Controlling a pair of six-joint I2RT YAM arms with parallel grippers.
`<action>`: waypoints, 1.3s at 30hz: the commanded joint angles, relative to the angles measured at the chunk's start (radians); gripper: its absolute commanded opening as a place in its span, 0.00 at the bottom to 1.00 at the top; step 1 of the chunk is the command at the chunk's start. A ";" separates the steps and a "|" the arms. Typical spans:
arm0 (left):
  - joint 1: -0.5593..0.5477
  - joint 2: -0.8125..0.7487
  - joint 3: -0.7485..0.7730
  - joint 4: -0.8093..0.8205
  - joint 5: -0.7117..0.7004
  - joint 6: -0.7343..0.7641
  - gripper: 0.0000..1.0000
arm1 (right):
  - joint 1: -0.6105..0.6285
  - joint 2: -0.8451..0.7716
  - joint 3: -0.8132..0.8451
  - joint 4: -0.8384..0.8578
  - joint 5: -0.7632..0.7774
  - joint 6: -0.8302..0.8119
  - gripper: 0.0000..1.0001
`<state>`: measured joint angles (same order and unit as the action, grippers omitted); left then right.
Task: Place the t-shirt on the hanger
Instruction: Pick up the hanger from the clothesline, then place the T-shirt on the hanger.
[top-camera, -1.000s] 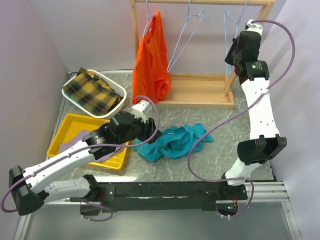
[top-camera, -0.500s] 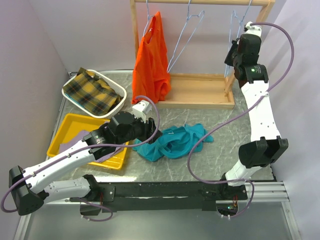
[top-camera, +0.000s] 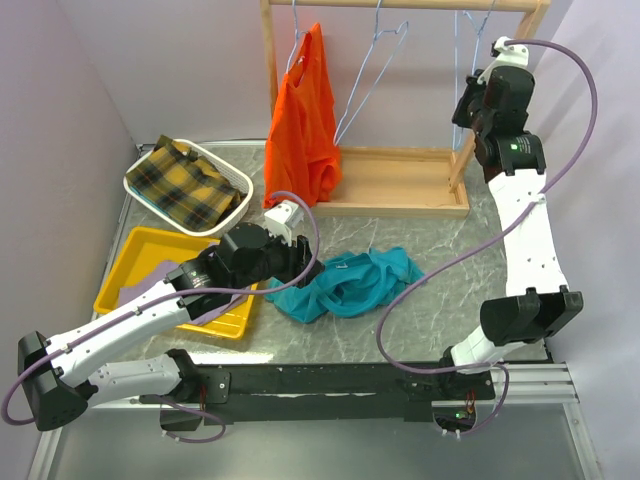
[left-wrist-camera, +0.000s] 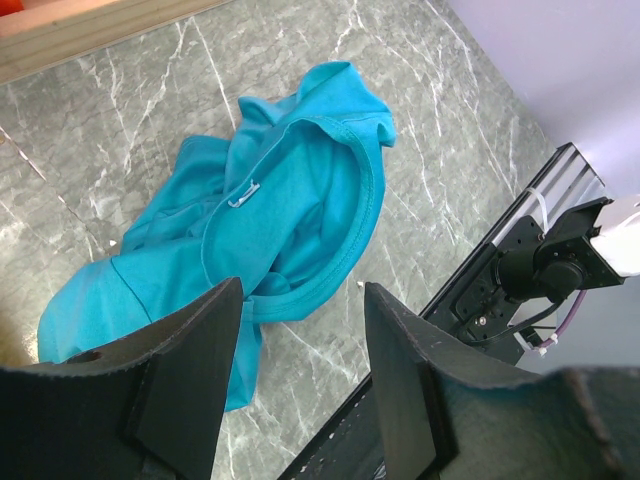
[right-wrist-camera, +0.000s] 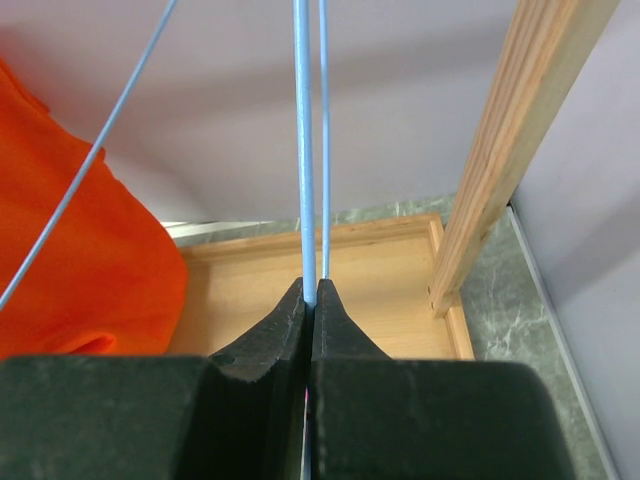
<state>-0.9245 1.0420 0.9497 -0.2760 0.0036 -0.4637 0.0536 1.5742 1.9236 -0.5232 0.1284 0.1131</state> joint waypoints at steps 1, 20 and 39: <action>-0.002 -0.023 0.006 0.021 -0.001 0.014 0.58 | -0.005 -0.086 -0.033 0.071 -0.024 -0.020 0.00; -0.004 0.027 -0.018 0.037 -0.017 -0.033 0.65 | 0.040 -0.480 -0.449 -0.012 -0.167 0.106 0.00; -0.005 0.214 -0.147 0.187 -0.142 -0.219 0.53 | 0.519 -0.971 -0.942 -0.296 -0.263 0.327 0.00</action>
<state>-0.9245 1.2438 0.8005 -0.1974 -0.0898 -0.6258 0.5472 0.6567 0.9955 -0.7425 -0.0738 0.3691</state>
